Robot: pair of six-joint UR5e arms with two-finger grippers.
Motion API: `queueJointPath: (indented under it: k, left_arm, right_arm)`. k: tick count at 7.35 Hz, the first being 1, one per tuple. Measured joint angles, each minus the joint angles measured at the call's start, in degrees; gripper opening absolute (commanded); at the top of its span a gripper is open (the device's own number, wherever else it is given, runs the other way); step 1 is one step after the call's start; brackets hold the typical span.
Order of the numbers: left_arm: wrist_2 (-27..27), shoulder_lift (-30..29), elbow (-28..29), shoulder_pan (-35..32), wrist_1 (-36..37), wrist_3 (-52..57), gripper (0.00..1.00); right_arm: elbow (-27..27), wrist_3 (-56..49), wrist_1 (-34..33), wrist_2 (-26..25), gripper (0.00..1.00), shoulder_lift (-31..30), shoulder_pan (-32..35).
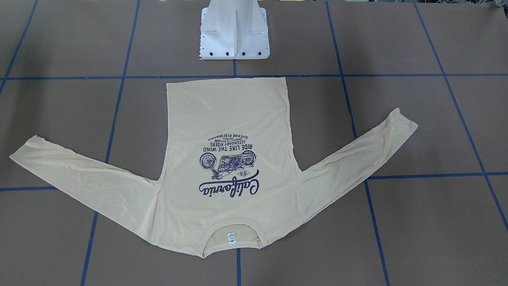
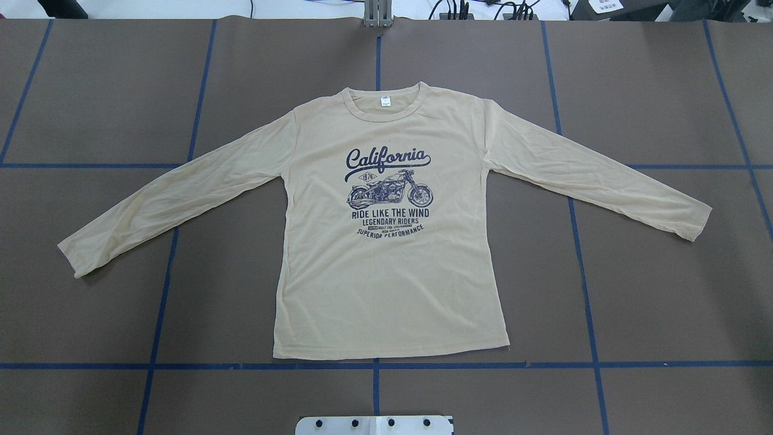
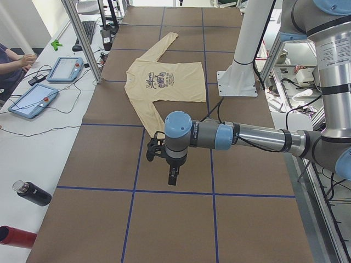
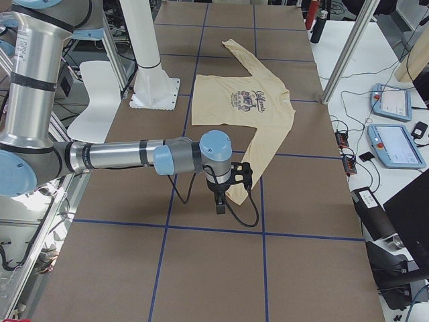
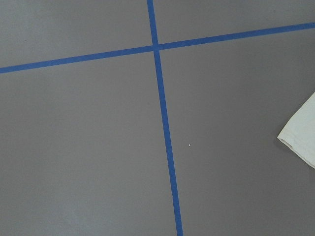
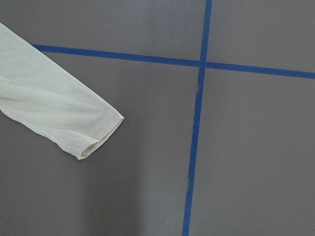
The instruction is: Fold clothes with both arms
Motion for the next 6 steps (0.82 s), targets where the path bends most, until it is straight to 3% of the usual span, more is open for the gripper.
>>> queueJointPath:
  k: [4,6]
  left_arm:
    - [-0.1,-0.6,-3.7,0.0,-0.1,0.1,1.0]
    - [-0.4,-4.0,-4.0,0.2,-0.3,-0.3,1.0]
  right_arm:
    - [0.0,0.1,0.1,0.1,1.0,0.8,0.0]
    - [-0.1,2.0,0.1,0.2,1.0,2.8,-0.5]
